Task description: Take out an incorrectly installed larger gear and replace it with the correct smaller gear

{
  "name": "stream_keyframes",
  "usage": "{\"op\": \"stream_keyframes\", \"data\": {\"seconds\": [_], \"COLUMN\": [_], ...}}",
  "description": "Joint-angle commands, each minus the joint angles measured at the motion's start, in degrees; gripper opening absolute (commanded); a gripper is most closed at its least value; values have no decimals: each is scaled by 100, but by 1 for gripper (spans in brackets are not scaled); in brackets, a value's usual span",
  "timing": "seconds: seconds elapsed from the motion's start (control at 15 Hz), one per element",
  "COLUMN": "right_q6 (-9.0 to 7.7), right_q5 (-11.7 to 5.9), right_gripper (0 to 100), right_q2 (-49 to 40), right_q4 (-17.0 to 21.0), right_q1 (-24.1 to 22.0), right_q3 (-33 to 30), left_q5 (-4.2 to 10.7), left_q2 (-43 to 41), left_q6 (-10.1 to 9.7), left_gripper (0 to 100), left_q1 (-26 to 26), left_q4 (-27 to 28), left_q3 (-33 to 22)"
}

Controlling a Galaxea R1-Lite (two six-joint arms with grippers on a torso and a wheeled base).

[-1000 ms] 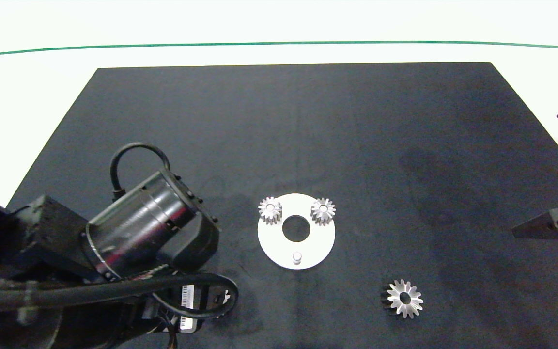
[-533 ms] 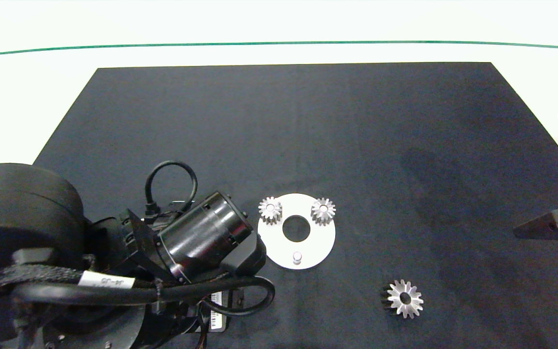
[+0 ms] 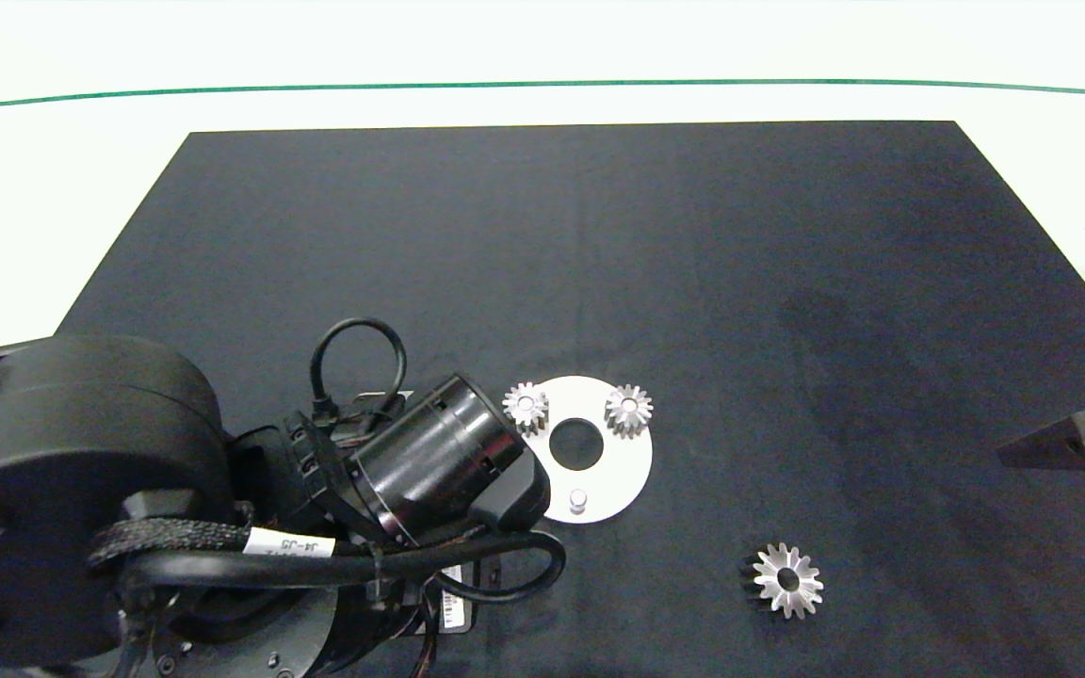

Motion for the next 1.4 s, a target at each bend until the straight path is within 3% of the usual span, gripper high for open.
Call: {"op": "stream_keyframes", "data": {"seconds": [0.07, 0.4, 0.87, 1.4], "right_q6": [8, -1, 8, 8], "right_q5": [-8, -8, -17, -8], "right_gripper": [100, 100, 100, 100], "right_q2": [6, 6, -56, -64], "right_q4": [34, 34, -10, -10], "right_q1": [3, 12, 170, 188], "right_q3": [8, 8, 96, 96], "left_q5": [21, 21, 21, 21], "left_q2": [18, 149, 149, 220], "left_q6": [-26, -9, -9, -26], "left_gripper": [100, 100, 99, 83], "left_q1": [15, 24, 24, 33], "left_q4": [18, -448, -483, -764], "left_q3": [59, 437, 543, 631]}}
